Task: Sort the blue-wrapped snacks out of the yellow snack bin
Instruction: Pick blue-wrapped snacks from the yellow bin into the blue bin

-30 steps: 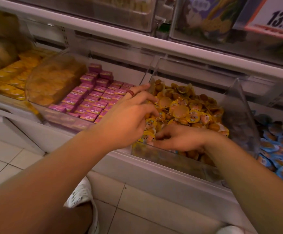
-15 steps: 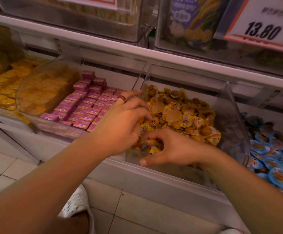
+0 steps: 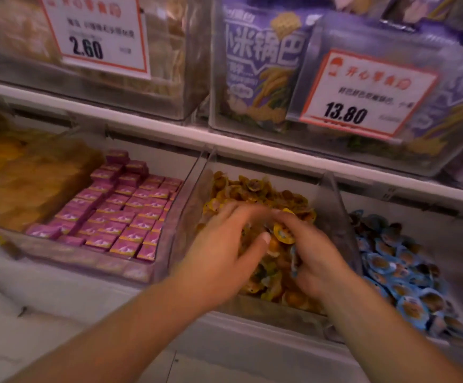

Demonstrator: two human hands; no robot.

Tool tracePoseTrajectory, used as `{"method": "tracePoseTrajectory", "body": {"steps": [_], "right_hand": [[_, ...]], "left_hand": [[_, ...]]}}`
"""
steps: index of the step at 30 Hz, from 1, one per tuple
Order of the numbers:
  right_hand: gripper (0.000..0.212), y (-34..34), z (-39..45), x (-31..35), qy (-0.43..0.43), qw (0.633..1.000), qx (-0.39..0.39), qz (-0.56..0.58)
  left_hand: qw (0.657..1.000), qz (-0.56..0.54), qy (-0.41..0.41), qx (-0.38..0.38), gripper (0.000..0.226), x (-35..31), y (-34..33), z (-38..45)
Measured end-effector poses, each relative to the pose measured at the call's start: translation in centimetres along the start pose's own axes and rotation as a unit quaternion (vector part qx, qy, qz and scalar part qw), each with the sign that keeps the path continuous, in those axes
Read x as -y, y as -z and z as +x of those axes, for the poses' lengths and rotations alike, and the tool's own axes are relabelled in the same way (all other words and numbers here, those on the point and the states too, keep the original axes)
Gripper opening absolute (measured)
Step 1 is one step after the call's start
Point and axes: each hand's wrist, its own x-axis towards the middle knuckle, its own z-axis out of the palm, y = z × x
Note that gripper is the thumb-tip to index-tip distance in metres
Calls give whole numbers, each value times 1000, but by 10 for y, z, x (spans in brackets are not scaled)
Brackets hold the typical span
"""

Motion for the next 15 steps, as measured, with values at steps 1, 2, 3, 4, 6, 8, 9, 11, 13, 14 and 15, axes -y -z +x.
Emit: {"method": "tracePoseTrajectory", "body": {"steps": [1,2,3,4,6,8,9,11,13,14,15], "right_hand": [[21,-1,0,0,-7,999,-6,40],[26,-2,1,-1,-6,997,-14,70],[29,-2,2,-1,-5,995,-19,93],[30,-2,2,-1,-3,994,-17,108],[30,-2,3,1,9,993,-11,120],[26,0,6,2,33,992,-24,118],[25,2,8,3,45,992,-28,114],[25,5,9,5,60,993,-30,97],[22,8,10,6,75,994,-18,72],[20,8,9,6,85,995,-9,54],[19,8,8,6,92,995,-2,28]], "left_hand": [[991,-97,85,19,48,-7,-10,2],[968,-188,164,33,49,-13,-18,6],[933,-274,230,42,43,-17,-23,11],[889,-355,284,46,33,-20,-24,16],[800,-485,347,61,21,-20,-23,25],[753,-540,367,84,22,-17,-20,29],[740,-551,373,100,19,-17,-19,30],[738,-545,375,131,19,-15,-21,30],[750,-532,364,146,21,-12,-21,31],[752,-532,361,146,21,-10,-19,31],[750,-534,363,144,20,-8,-16,33]]}}
